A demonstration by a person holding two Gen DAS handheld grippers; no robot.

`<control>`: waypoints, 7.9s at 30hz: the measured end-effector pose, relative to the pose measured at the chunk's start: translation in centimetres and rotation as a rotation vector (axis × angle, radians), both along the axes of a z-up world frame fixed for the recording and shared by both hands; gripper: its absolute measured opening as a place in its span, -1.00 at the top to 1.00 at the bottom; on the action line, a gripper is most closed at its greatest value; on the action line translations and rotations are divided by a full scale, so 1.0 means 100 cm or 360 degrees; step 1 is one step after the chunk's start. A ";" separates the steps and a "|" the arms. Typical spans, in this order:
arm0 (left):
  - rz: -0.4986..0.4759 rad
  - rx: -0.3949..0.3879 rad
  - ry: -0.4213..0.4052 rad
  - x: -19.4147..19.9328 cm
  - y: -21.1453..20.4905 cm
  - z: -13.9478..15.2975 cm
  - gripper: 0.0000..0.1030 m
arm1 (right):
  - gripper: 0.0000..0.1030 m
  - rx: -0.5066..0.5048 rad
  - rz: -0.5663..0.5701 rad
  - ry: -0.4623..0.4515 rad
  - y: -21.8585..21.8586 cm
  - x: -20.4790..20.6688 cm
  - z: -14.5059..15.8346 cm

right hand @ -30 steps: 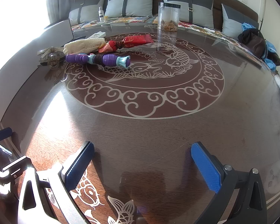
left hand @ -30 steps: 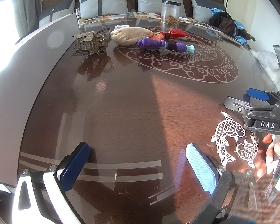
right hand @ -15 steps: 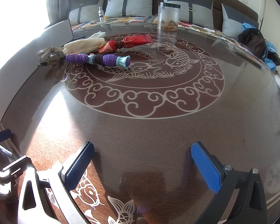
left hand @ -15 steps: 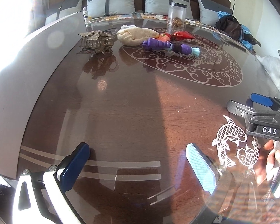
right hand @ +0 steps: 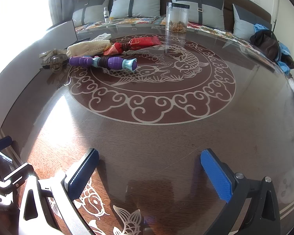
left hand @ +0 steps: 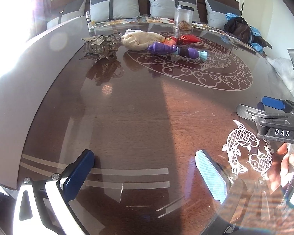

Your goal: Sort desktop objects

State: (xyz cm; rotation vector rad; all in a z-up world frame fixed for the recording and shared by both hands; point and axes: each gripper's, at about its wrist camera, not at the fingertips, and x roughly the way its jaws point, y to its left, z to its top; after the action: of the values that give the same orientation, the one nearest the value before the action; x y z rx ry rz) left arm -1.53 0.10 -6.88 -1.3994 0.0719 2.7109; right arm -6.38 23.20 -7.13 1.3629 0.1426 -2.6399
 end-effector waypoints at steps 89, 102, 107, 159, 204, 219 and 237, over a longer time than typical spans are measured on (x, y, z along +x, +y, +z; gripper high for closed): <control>-0.0064 0.0081 -0.0035 -0.167 -0.082 0.022 -1.00 | 0.56 -0.0038 0.0392 -0.0098 -0.067 -0.028 0.014; -0.0163 0.0111 0.0045 -0.208 -0.064 0.021 0.09 | 0.56 -0.0137 0.0373 -0.0102 -0.057 -0.022 0.014; -0.0112 0.0205 0.0051 -0.156 -0.068 0.024 0.09 | 0.54 -0.0261 0.0383 -0.0255 -0.049 -0.037 0.017; 0.0316 0.0330 0.0321 0.007 -0.230 0.149 -0.60 | -0.84 -0.0191 0.0474 0.0137 -0.182 -0.005 0.083; 0.0022 0.0005 0.0010 -0.100 -0.007 0.001 -1.00 | -1.00 0.0001 -0.0044 -0.0006 0.000 -0.035 0.000; 0.0022 0.0006 0.0010 -0.100 -0.007 0.001 -1.00 | -1.00 0.0001 -0.0043 -0.0006 0.001 -0.035 0.000; 0.0022 0.0006 0.0010 -0.101 -0.006 0.000 -1.00 | -1.00 0.0004 -0.0046 0.0000 0.000 -0.035 0.000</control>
State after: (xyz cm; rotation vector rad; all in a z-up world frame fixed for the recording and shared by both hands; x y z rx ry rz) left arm -11.63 -0.53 -6.83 -1.3957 0.0579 2.7249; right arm -9.86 23.22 -7.12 1.3762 0.1272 -2.6641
